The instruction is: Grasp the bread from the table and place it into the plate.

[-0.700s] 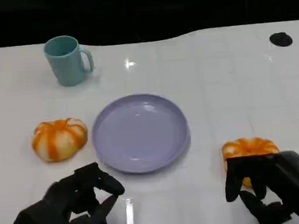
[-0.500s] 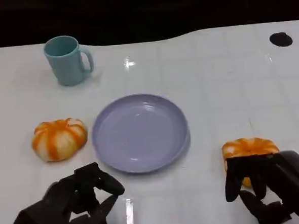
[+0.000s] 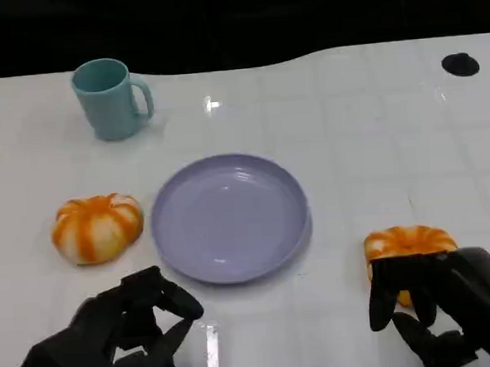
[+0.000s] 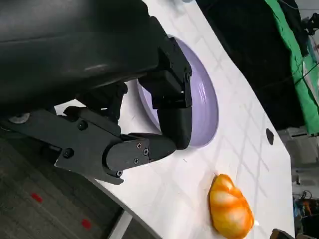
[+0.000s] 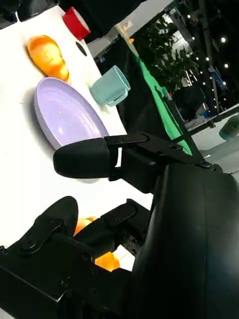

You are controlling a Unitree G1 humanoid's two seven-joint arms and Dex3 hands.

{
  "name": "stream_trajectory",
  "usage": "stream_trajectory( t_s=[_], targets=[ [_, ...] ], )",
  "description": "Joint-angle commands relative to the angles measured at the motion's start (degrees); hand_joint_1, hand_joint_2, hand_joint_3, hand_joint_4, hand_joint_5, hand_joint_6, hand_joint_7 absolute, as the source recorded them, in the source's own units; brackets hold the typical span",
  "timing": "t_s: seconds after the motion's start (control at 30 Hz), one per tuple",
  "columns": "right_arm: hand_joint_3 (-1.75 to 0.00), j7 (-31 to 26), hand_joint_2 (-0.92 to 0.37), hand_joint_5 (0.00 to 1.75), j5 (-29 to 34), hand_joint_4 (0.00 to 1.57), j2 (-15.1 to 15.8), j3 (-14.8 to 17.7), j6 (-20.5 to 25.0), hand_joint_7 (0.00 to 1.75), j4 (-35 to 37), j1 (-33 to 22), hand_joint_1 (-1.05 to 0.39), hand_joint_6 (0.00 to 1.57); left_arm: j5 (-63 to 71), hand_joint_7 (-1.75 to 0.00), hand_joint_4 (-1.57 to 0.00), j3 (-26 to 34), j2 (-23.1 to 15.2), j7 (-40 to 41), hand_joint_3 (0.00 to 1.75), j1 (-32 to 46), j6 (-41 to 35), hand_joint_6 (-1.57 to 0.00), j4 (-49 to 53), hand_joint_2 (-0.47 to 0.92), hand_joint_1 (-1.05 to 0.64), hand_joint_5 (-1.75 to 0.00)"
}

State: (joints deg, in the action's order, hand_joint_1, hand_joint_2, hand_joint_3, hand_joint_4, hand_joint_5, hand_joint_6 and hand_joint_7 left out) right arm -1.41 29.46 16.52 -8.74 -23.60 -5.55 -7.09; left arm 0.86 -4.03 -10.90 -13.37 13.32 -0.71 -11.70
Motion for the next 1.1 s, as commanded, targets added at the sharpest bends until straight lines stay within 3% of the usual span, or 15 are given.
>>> stream_trajectory(
  t_s=[0.03, 0.27, 0.37, 0.43, 0.53, 0.63, 0.73, 0.93, 1.1],
  targets=[
    [-1.51, -0.77, -0.10, 1.75, -0.11, 1.00, 0.46, 0.31, -0.53, 1.36, 0.31, 0.29, 0.10, 0.93, -0.22, -1.28, -0.73, 0.61, -0.70, -0.33, 0.62, -0.27, 0.43, -0.64, 0.04, 0.83, -0.31, -1.75],
    [-1.51, -0.16, -0.15, 1.73, -1.10, 0.95, 0.14, 0.79, 0.74, 1.29, -0.64, 0.11, 0.09, 0.90, -0.04, -1.27, -0.73, 0.59, -0.79, -0.24, 0.63, -0.22, 0.23, -0.63, -0.18, 0.83, -0.31, -1.75],
    [-1.44, -0.32, -0.19, 1.61, 0.19, 0.89, -0.13, 1.13, 2.85, 1.03, -2.20, 0.15, 0.08, 0.90, -0.03, -1.28, -0.73, 0.67, -1.01, -0.39, 0.63, -0.16, 0.57, -0.63, -0.05, 0.83, -0.31, -1.75],
    [-1.24, 0.06, -0.19, 1.27, 3.20, 0.81, 0.27, 1.25, 5.80, 0.80, -4.83, 0.06, 0.02, 0.84, -0.08, -1.28, -0.73, 0.71, -1.05, -0.38, 0.63, -0.16, 0.54, -0.63, -0.03, 0.83, -0.31, -1.75],
    [-1.03, 2.20, -0.23, 1.00, 7.60, 0.71, 1.55, 1.22, 10.51, 0.54, -8.91, -0.20, -0.07, 0.77, -0.28, -1.28, -0.74, 0.78, -0.99, -0.38, 0.63, -0.15, 0.51, -0.63, 0.01, 0.83, -0.31, -1.75],
    [-0.50, 4.70, -0.50, 0.66, 10.49, 0.64, 2.93, 1.45, 13.90, 0.23, -12.34, -0.37, -0.16, 0.74, -0.51, -1.28, -0.74, 0.85, -0.93, -0.45, 0.63, -0.23, 0.42, -0.63, 0.16, 0.83, -0.31, -1.75],
    [-0.17, 8.38, -0.66, 0.45, 13.22, 0.52, 4.27, 1.79, 17.75, 0.04, -16.25, -0.19, -0.23, 0.66, -0.15, -1.28, -0.74, 0.72, -1.08, -0.41, 0.63, -0.32, 0.07, -0.63, 0.06, 0.83, -0.30, -1.75],
    [-0.03, 15.70, -0.70, 0.32, 19.83, 0.24, 7.71, 1.96, 22.44, 0.00, -22.28, -0.05, -0.38, 0.42, 0.48, -1.28, -0.74, 0.29, -1.12, -0.29, 0.63, -0.50, 0.53, -0.62, 0.38, 0.83, -0.29, -1.75],
    [0.00, 20.34, -0.70, 0.39, 24.81, 0.10, 8.64, 1.21, 25.07, 0.00, -25.52, 0.12, -0.47, 0.36, 0.77, -1.29, -0.74, 0.11, -1.11, -0.06, 0.63, -0.55, 0.49, -0.62, 0.29, 0.83, -0.30, -1.75]
  ],
)
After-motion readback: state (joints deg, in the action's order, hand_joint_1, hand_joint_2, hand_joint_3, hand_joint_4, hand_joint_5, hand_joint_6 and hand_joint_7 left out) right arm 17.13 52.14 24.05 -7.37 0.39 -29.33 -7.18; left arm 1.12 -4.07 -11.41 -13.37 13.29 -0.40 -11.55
